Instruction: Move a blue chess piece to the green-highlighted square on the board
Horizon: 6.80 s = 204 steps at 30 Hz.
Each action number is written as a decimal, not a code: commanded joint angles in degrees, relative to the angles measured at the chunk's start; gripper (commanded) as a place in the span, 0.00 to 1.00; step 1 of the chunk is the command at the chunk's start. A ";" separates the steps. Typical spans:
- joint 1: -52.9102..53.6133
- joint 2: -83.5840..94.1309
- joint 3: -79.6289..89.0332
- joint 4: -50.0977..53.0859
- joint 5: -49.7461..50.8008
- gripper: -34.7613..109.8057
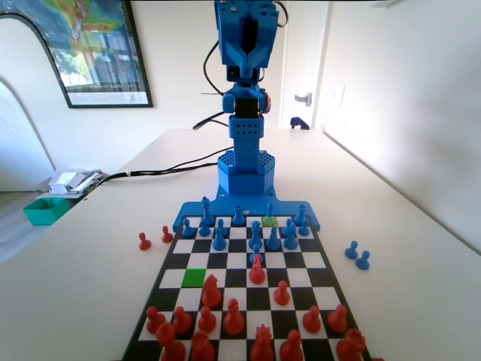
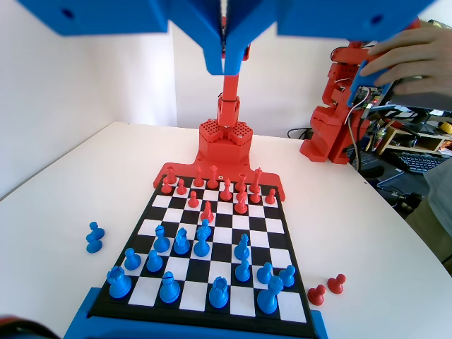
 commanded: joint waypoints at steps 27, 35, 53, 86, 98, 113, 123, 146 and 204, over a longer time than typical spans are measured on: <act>-0.79 -12.57 -12.66 8.17 -26.46 0.25; 2.99 -25.14 -14.33 7.82 -41.75 0.25; 4.04 -45.88 -10.20 2.99 -60.91 0.25; -13.45 -55.28 11.87 -20.48 -36.56 0.30; -16.44 -55.02 17.40 -25.31 -36.91 0.30; -12.66 -56.60 23.64 -38.14 -46.23 0.31; -16.70 -59.24 24.17 -40.78 -43.24 0.31; -21.45 -58.80 27.77 -42.98 -48.52 0.32; -17.31 -62.14 36.04 -58.01 -56.43 0.27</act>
